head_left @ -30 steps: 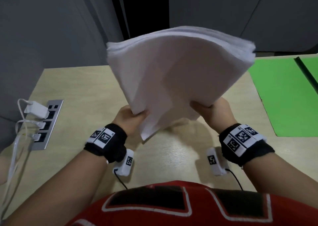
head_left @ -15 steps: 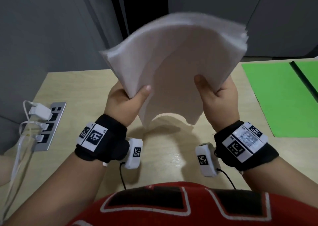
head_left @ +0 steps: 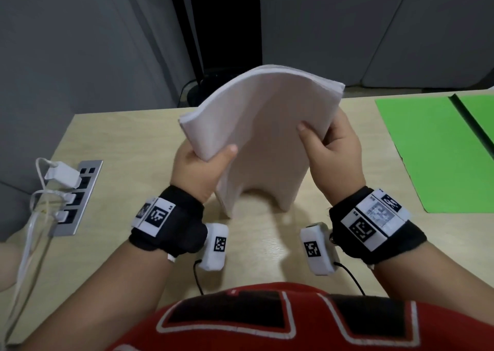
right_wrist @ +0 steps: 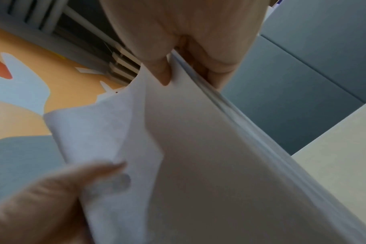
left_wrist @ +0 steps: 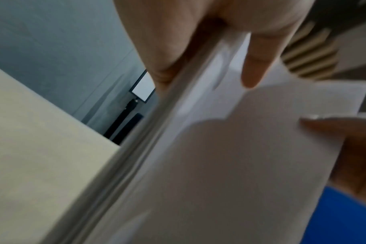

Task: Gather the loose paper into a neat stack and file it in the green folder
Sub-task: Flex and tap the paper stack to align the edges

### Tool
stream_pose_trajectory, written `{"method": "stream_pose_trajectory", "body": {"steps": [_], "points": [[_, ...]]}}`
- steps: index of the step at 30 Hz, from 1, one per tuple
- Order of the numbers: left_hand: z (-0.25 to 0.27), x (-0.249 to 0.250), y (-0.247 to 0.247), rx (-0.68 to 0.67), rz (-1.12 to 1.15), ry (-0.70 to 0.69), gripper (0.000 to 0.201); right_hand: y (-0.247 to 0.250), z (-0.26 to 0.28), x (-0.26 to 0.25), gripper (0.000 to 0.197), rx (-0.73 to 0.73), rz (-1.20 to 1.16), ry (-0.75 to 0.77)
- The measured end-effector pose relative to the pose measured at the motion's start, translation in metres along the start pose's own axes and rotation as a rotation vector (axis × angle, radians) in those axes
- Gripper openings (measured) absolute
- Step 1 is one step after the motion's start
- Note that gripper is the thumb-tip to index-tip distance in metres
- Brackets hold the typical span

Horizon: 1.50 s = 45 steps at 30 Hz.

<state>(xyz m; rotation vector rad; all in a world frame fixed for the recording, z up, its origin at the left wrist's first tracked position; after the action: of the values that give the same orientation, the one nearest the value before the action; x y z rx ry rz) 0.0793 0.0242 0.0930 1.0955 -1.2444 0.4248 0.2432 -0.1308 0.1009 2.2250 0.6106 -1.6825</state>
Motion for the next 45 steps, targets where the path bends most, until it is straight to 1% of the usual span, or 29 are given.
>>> {"method": "stream_pose_trajectory", "body": {"steps": [1,2,3,4,5,7,8,9,11,12,14,16,17,18,19,20,22,23,25,27,29,30,32,34,36,38,39,43,45], "points": [[0.001,-0.012,-0.006,-0.043,-0.058,0.078,0.01,0.001,-0.001,0.004,0.028,-0.007,0.02,-0.021],[0.002,-0.022,-0.008,-0.051,-0.104,0.143,0.009,0.002,-0.002,0.005,0.029,-0.008,0.04,-0.027],[0.001,-0.028,-0.005,-0.024,-0.122,0.177,0.009,0.003,-0.003,0.004,0.032,-0.009,0.052,-0.022],[-0.001,-0.031,0.0,0.015,-0.121,0.178,0.011,0.004,-0.005,0.004,0.037,-0.011,0.053,-0.019],[-0.005,-0.03,0.006,0.052,-0.134,0.15,0.013,0.006,-0.006,0.004,0.045,-0.013,0.044,-0.028],[-0.013,-0.02,0.018,0.099,-0.241,0.042,0.017,0.01,-0.008,0.01,0.065,0.015,0.034,-0.081],[-0.017,-0.011,0.022,0.104,-0.295,-0.042,0.015,0.013,-0.009,0.013,0.075,0.058,0.056,-0.097],[-0.019,0.0,0.024,0.093,-0.346,-0.153,0.017,0.016,-0.009,0.014,0.083,0.102,0.107,-0.093],[-0.019,0.024,0.021,0.022,-0.498,-0.402,0.036,0.019,-0.007,0.01,0.09,0.144,0.272,-0.003],[-0.018,0.031,0.016,-0.035,-0.589,-0.484,0.045,0.016,-0.006,0.005,0.09,0.126,0.357,0.072],[-0.017,0.039,0.007,-0.134,-0.727,-0.587,0.058,0.004,-0.006,-0.002,0.08,0.018,0.443,0.175],[-0.014,0.039,-0.004,-0.222,-0.795,-0.655,0.06,-0.01,-0.005,-0.003,0.062,-0.148,0.44,0.192],[-0.013,0.038,-0.008,-0.259,-0.801,-0.667,0.058,-0.015,-0.004,-0.002,0.051,-0.236,0.431,0.187],[-0.012,0.035,-0.01,-0.282,-0.788,-0.659,0.053,-0.018,-0.002,-0.001,0.038,-0.305,0.437,0.185],[-0.013,0.032,-0.01,-0.287,-0.756,-0.632,0.045,-0.019,0.0,0.001,0.026,-0.338,0.46,0.19],[-0.014,0.029,-0.007,-0.279,-0.721,-0.589,0.035,-0.018,-0.001,0.004,0.025,-0.335,0.482,0.178],[-0.021,0.016,-0.002,-0.263,-0.708,-0.482,0.022,-0.011,-0.003,0.015,0.042,-0.259,0.489,0.073],[-0.025,0.008,0.0,-0.266,-0.735,-0.426,0.022,-0.007,-0.004,0.023,0.042,-0.208,0.465,0.012],[-0.032,-0.014,0.005,-0.303,-0.842,-0.31,0.02,0.003,-0.004,0.033,0.033,-0.096,0.403,-0.065],[-0.04,-0.038,0.015,-0.35,-0.94,-0.188,0.012,0.014,-0.003,0.04,0.029,0.001,0.357,-0.115],[-0.045,-0.055,0.026,-0.351,-0.982,-0.105,0.01,0.023,-0.002,0.045,0.028,0.066,0.317,-0.138],[-0.047,-0.059,0.032,-0.311,-0.981,-0.088,0.009,0.026,-0.002,0.047,0.028,0.09,0.3,-0.148],[-0.051,-0.054,0.044,-0.149,-0.923,-0.085,0.008,0.031,-0.002,0.052,0.029,0.133,0.27,-0.172],[-0.051,-0.042,0.054,0.041,-0.764,-0.084,0.007,0.035,-0.001,0.056,0.027,0.167,0.242,-0.19],[-0.049,-0.031,0.058,0.156,-0.563,-0.083,0.003,0.037,-0.002,0.057,0.02,0.187,0.226,-0.199],[-0.046,-0.023,0.056,0.195,-0.429,-0.083,0.002,0.037,-0.002,0.057,0.016,0.188,0.225,-0.192],[-0.045,-0.02,0.053,0.201,-0.377,-0.084,0.005,0.036,-0.002,0.056,0.015,0.184,0.228,-0.183],[-0.038,-0.012,0.042,0.189,-0.18,-0.134,0.022,0.03,0.001,0.053,0.024,0.13,0.21,-0.152],[-0.036,-0.016,0.035,0.162,-0.128,-0.159,0.026,0.026,0.004,0.057,0.024,0.089,0.199,-0.15]]}}
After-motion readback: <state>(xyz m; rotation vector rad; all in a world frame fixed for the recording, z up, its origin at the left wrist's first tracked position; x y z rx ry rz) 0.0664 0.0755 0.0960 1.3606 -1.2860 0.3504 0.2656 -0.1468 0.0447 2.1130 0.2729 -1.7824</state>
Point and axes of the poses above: each hand's wrist, its own z-axis away from the middle knuckle, its own y-axis out of the back of the hand, x = y × z, the point moved 7 cm from there along -z, towards the middle knuckle, and after that the axes turned 9 degrees about -z, right-handed, at the moved point
